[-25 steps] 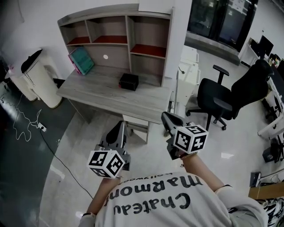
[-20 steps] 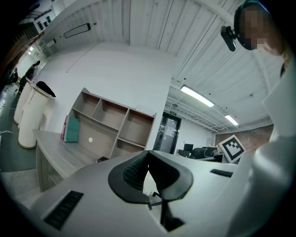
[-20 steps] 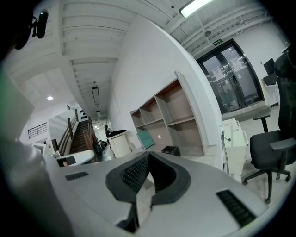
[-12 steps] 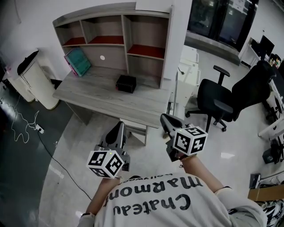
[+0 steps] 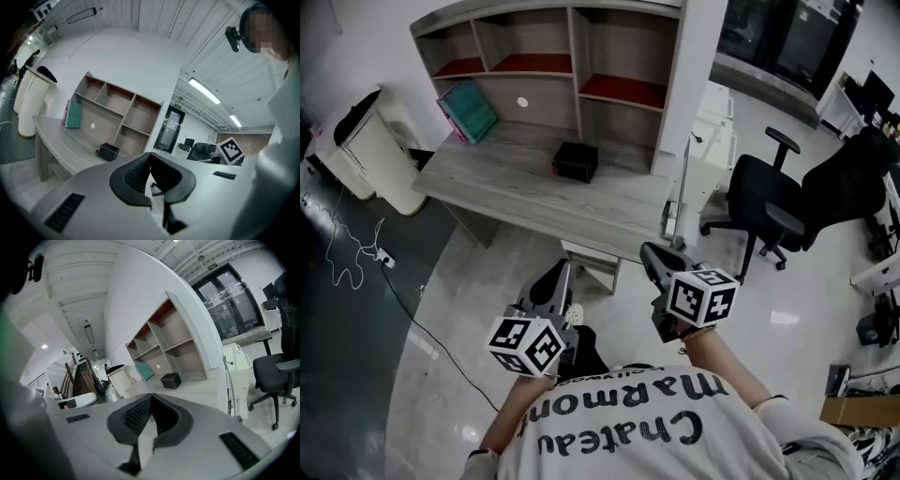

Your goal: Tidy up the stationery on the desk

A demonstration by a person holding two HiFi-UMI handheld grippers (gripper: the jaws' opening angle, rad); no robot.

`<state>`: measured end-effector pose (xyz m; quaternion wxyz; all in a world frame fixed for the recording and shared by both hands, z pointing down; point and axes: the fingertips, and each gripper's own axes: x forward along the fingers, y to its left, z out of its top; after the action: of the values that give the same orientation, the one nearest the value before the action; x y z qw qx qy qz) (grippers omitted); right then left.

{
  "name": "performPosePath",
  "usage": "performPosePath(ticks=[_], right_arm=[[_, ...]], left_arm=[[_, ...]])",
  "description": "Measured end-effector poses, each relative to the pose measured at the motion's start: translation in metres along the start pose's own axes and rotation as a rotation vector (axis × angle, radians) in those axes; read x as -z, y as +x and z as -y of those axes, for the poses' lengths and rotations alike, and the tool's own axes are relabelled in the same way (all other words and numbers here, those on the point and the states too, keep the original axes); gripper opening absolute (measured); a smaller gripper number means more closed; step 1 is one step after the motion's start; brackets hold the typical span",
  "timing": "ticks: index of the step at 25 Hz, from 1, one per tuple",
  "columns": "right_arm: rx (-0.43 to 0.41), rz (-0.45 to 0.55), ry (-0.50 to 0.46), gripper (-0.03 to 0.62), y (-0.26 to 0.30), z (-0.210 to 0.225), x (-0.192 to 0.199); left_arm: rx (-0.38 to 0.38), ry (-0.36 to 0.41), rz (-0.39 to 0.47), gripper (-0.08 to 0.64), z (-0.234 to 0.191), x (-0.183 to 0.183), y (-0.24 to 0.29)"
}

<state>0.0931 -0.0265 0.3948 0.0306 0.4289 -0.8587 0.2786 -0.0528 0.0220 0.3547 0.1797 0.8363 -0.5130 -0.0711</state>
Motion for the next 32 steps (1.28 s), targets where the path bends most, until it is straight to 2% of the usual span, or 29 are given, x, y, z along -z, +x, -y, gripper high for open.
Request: performPosePath(ticks=[10,16,32], right_arm=[[0.049,0.015,0.026,0.015,0.07,0.02,-0.026],[0.026,0.078,0.059,0.015,0.124,0.021,-0.067],[0.047,0.099,0.066,0.015,0.271,0.015,-0.13]], left_arm=[[0.017,-0.016,-0.025,0.015,-0.065,-0.022,0.057],[0.044,0.012,-0.016,0.015,-0.104,-0.064,0.102],[0.02,0.019,-0.018,0.015,-0.243,-0.144,0.164]])
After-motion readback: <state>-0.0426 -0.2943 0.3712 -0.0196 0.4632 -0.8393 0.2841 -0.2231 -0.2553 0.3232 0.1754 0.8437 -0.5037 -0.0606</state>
